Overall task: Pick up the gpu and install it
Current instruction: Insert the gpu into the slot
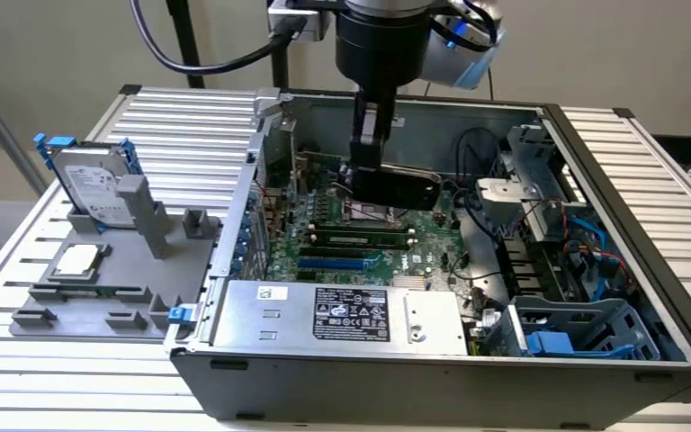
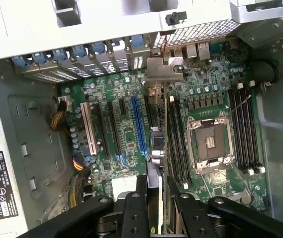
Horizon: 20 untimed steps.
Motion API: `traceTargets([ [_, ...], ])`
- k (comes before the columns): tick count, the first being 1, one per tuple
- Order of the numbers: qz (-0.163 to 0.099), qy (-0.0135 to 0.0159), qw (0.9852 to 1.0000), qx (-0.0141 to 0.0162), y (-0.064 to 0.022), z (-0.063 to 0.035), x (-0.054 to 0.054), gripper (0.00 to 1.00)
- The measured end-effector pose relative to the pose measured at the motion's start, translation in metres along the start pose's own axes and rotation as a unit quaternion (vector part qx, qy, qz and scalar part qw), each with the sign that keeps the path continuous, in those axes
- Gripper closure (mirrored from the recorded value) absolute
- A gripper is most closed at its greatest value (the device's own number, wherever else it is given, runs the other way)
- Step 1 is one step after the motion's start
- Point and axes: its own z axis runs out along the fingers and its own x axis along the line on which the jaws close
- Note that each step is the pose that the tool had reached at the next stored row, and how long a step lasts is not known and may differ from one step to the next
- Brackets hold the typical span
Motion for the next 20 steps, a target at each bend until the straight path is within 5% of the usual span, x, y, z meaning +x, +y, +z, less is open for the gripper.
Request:
traceTargets([
  [11,-0.030,-0.0008,0.9993,-0.0199,-0.0021,0.0169,0.015,1.00],
  [18,-0.044,-0.0034,0.9988,-0.0220,-0.0020,0.0273,0.023,1.00],
  [20,-0.045,-0.0036,0.9988,-0.0200,0.0034,0.0296,0.025,1.00],
])
